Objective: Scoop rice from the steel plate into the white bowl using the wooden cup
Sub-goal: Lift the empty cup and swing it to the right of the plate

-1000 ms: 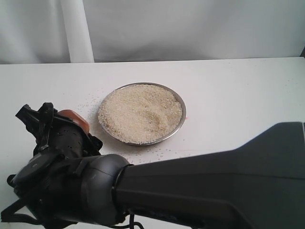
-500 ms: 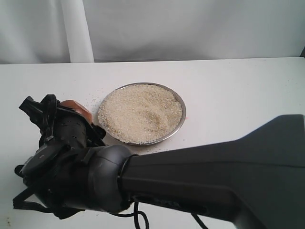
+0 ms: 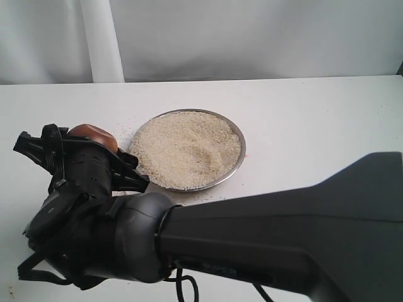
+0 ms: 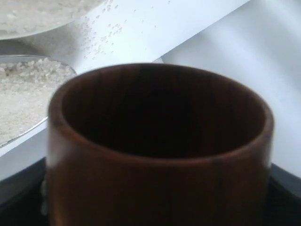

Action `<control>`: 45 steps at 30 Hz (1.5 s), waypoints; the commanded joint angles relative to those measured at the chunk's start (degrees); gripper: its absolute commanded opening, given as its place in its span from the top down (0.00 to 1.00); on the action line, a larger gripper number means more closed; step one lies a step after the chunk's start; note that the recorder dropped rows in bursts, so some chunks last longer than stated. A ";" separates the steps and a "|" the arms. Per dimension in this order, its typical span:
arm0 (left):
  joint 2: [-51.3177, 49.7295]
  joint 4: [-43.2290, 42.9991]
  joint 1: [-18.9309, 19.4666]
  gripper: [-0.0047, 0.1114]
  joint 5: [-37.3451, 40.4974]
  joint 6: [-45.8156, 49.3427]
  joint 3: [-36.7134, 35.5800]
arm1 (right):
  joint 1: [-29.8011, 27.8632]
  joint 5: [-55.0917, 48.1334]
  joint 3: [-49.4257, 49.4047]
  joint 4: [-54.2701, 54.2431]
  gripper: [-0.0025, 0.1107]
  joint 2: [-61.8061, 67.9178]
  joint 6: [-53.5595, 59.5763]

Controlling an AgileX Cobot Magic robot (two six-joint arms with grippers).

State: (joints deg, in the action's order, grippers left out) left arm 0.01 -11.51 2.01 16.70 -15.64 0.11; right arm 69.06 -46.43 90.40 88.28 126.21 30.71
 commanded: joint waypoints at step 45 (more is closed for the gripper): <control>-0.01 0.28 -0.27 0.96 -0.38 -0.22 -0.11 | -44.81 26.95 -21.07 -79.00 0.98 -51.66 -11.50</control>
State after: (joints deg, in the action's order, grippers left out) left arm 0.01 -11.51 2.01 16.70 -15.64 0.11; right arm 27.72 -25.89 74.34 13.80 76.03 17.27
